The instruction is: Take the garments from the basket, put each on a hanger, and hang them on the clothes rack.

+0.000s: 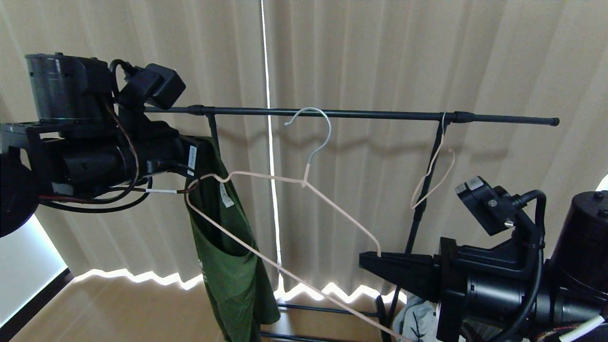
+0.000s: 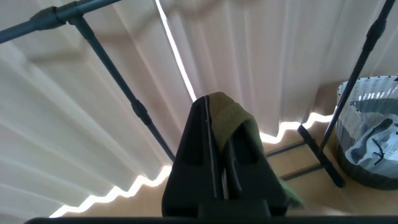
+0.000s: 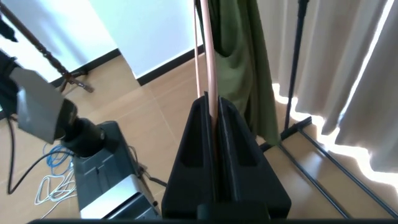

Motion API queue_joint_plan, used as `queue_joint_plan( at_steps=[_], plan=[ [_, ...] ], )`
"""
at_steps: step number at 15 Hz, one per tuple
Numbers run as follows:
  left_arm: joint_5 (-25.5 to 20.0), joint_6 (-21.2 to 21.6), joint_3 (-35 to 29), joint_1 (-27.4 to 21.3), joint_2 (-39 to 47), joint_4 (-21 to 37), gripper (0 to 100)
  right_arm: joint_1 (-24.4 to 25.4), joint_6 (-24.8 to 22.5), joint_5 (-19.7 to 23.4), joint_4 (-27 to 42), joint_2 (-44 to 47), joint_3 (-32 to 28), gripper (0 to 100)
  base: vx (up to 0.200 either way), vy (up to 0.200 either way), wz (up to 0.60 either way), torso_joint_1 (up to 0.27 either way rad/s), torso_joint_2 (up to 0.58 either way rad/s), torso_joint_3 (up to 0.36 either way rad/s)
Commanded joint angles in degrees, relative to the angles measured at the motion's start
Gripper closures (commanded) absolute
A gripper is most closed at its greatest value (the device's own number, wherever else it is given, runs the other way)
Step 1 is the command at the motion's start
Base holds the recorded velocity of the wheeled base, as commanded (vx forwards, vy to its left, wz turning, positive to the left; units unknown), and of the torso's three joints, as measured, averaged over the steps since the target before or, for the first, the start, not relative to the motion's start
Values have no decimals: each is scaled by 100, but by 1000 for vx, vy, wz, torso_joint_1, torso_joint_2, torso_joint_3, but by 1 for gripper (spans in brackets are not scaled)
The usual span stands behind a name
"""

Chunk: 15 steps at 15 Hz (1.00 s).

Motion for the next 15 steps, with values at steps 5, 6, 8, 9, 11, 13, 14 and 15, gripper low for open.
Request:
queue_joint_plan(
  at_steps=[5, 6, 8, 9, 11, 13, 14, 15],
  plan=[
    [30, 8, 137, 90, -142, 7, 100, -363, -13, -18, -5, 40, -65, 100, 0, 0, 0, 0, 0, 0],
    [30, 8, 137, 90, -142, 7, 100, -380, -13, -18, -5, 22, -65, 100, 0, 0, 0, 0, 0, 0],
    [30, 8, 120, 99, -115, -19, 100, -398, -13, -18, -5, -48, -38, 100, 0, 0, 0, 0, 0, 0],
    [30, 8, 120, 108, -115, -19, 100, -398, -13, -18, -5, -57, -29, 100, 0, 0, 0, 0, 0, 0],
    [30, -1, 181, 152, -142, -2, 100, -398, -13, -18, -5, -66, -47, 100, 0, 0, 0, 0, 0, 0],
    [30, -1, 243, 108, -186, -2, 100, -398, -4, -9, -5, 5, -126, 100, 0, 0, 0, 0, 0, 0],
    [30, -1, 243, 90, -212, -2, 100, -398, -4, -9, -5, 66, -170, 100, 0, 0, 0, 0, 0, 0],
    [30, -1, 243, 55, -212, -2, 100, -398, -4, -9, -14, 110, -214, 100, 0, 0, 0, 0, 0, 0]
  ],
)
